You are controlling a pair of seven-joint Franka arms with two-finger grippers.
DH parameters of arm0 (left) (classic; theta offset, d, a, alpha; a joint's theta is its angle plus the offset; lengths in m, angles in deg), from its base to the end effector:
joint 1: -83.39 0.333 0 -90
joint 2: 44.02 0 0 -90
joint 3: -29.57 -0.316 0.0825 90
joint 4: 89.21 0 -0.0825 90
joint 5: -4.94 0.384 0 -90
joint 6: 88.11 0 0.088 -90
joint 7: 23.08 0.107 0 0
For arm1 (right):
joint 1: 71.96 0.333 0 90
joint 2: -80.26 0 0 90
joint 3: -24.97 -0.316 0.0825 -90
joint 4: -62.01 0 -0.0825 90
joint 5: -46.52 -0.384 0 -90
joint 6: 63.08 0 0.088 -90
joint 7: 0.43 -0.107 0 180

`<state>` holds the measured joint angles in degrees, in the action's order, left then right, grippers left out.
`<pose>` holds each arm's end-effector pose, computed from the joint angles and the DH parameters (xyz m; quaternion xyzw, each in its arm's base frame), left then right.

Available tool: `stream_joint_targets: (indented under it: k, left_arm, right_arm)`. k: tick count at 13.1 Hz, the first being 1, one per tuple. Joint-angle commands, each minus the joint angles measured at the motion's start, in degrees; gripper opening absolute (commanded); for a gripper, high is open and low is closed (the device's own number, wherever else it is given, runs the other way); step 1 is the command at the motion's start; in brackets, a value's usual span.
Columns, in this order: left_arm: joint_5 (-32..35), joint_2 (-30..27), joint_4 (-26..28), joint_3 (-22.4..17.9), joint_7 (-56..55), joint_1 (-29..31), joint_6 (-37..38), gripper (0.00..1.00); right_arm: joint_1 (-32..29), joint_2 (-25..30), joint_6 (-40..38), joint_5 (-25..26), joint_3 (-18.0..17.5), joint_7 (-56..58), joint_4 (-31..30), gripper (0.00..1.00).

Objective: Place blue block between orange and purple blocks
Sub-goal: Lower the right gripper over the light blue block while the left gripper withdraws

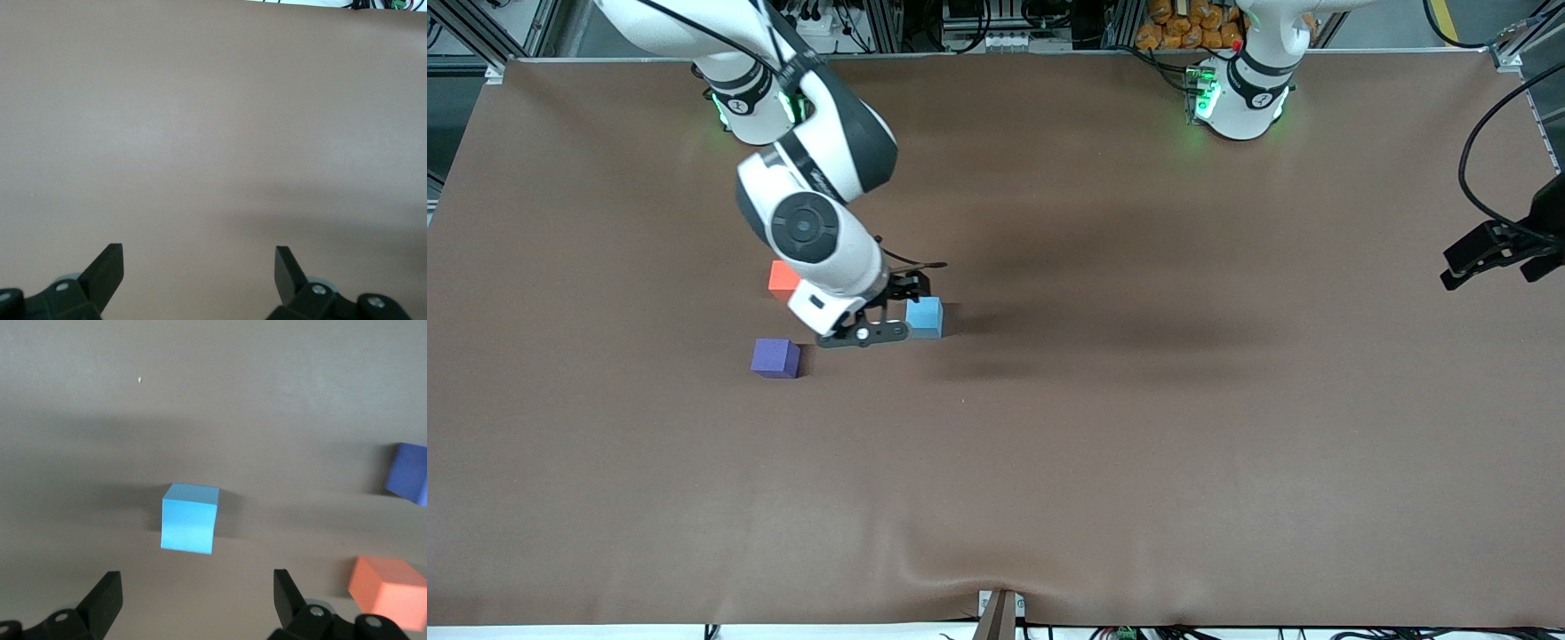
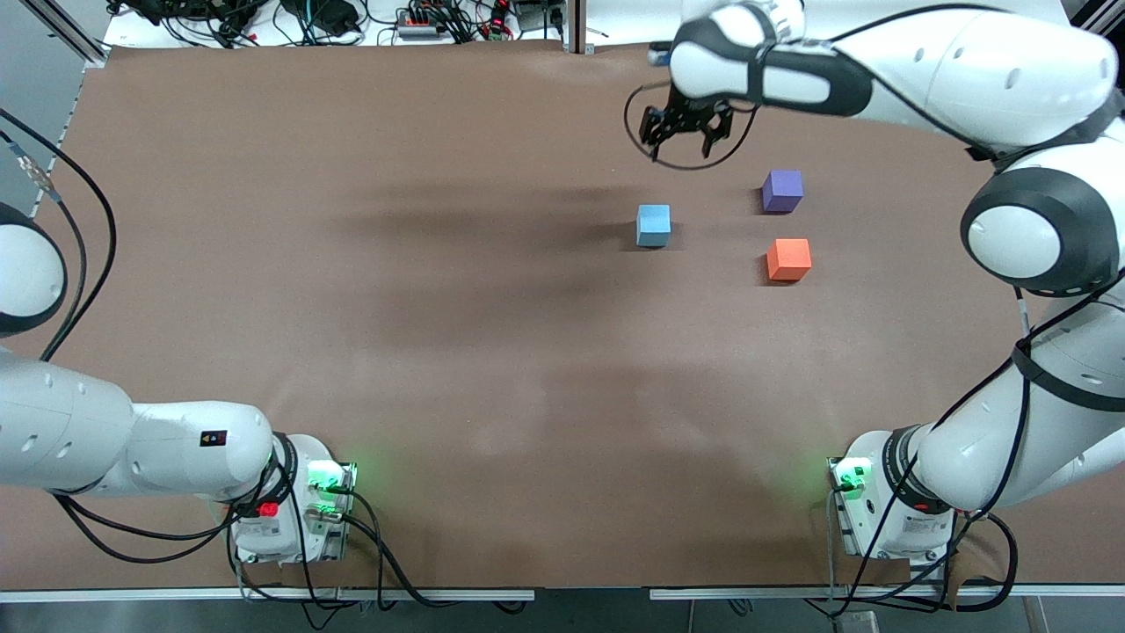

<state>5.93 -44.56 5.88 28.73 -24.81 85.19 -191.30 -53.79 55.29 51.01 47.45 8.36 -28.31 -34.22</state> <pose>0.5713 0.0278 0.6090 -0.9964 -0.0367 -0.0753 0.0091 0.5477 0.3562 0.3495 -0.9957 -0.0541 0.0732 0.0184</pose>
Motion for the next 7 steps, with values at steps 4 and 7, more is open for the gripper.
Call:
stream_joint_targets:
  k: [4, 7]
  left_arm:
    - [0.15, -0.7, -3.32, -0.57, 1.21, -0.84, 3.42, 1.0]
    - [0.15, -0.61, -4.74, 0.56, 0.51, -0.93, 5.19, 1.0]
  right_arm:
    - [2.56, -2.19, 14.66, 2.49, 0.35, -2.69, -9.68, 1.0]
    - [1.96, -3.6, 15.1, 2.76, 0.35, -5.15, -9.5, 1.0]
